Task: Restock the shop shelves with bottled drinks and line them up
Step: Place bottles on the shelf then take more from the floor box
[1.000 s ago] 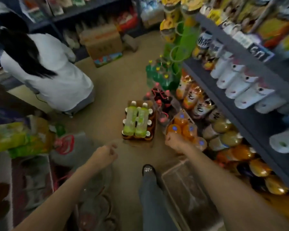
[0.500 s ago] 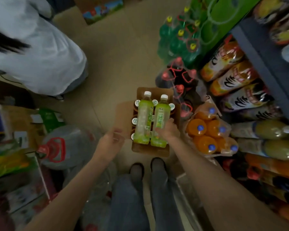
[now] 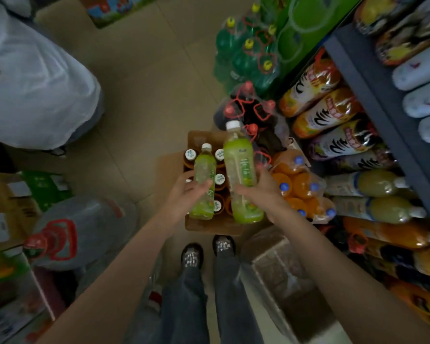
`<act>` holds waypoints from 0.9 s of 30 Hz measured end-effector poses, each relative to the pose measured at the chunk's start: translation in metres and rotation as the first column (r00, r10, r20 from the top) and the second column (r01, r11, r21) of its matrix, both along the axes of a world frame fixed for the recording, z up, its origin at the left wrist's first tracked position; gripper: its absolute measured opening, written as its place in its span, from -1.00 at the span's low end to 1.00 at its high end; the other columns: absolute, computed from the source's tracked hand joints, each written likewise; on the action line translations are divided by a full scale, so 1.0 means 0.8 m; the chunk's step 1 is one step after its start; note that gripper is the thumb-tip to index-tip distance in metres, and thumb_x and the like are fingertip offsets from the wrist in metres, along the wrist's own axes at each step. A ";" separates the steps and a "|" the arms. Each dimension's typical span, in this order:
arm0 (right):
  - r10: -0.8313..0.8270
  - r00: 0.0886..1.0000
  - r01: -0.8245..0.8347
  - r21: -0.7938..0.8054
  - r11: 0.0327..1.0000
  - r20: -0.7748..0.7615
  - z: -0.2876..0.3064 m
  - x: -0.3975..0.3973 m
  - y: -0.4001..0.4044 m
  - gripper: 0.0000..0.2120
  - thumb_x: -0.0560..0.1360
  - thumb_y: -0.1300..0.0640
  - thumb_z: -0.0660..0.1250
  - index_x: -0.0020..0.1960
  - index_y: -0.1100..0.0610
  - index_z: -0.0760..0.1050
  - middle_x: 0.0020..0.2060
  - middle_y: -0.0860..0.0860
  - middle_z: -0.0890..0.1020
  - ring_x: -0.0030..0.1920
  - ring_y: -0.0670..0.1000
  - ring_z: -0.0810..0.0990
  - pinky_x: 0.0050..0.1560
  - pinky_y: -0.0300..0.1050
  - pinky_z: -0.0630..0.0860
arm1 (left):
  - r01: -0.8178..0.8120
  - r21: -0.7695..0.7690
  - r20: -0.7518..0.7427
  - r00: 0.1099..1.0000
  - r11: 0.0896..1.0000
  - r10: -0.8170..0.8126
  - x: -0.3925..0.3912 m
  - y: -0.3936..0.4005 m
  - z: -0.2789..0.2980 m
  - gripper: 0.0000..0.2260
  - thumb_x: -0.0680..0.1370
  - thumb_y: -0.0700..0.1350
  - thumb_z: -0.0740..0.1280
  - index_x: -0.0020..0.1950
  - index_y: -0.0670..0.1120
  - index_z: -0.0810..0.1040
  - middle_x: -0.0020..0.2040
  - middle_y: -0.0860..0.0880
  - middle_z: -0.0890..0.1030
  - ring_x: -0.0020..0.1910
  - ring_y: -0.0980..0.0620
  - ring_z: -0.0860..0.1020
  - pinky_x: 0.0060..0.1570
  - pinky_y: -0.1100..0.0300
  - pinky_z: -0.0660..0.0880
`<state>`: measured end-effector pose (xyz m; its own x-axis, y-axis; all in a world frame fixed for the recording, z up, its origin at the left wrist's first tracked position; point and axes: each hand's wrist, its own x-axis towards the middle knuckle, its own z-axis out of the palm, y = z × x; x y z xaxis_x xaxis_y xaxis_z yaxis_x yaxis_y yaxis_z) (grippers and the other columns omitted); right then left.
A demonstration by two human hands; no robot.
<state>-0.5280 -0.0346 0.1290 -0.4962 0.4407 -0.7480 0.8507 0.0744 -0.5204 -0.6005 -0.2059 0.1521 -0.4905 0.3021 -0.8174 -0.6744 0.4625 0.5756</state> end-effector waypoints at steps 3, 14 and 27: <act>0.221 0.968 -0.226 -0.039 0.973 -0.116 0.035 -0.021 -0.021 -0.46 0.29 0.08 0.52 0.19 0.08 0.38 0.01 -0.02 0.56 0.04 0.02 0.56 0.07 -0.02 0.53 | -0.099 0.111 0.128 0.988 0.989 0.085 -0.008 0.017 0.007 -0.22 0.19 0.29 0.49 0.33 0.03 0.37 0.21 0.00 0.56 0.15 -0.01 0.55 0.19 0.03 0.46; 0.262 0.920 -0.290 0.058 0.955 0.292 -0.079 -0.056 -0.118 -0.23 0.45 -0.17 0.33 0.44 0.24 0.13 0.31 0.18 0.43 0.30 0.21 0.41 0.23 0.04 0.37 | -0.112 -0.254 -0.118 0.989 0.961 0.084 -0.040 -0.104 -0.021 -0.79 0.35 -0.06 0.51 -0.09 -0.01 0.55 -0.11 -0.01 0.61 -0.18 0.09 0.58 -0.26 0.23 0.48; -0.220 0.975 0.209 -0.184 0.960 -0.042 0.096 -0.010 -0.038 -0.70 0.39 0.05 0.45 0.02 0.19 0.50 -0.17 0.06 0.60 -0.24 -0.04 0.63 -0.26 -0.20 0.58 | 0.006 -0.145 -0.153 0.988 0.989 -0.029 -0.020 -0.055 0.103 -0.59 0.30 0.07 0.52 0.07 -0.07 0.58 0.01 -0.10 0.64 -0.03 -0.05 0.61 0.05 0.04 0.54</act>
<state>-0.5362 -0.0654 0.2056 -0.4520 0.4045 -0.7951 0.8026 -0.2045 -0.5603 -0.6162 -0.2501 0.2344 -0.6099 0.1966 -0.7677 -0.5737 0.5588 0.5989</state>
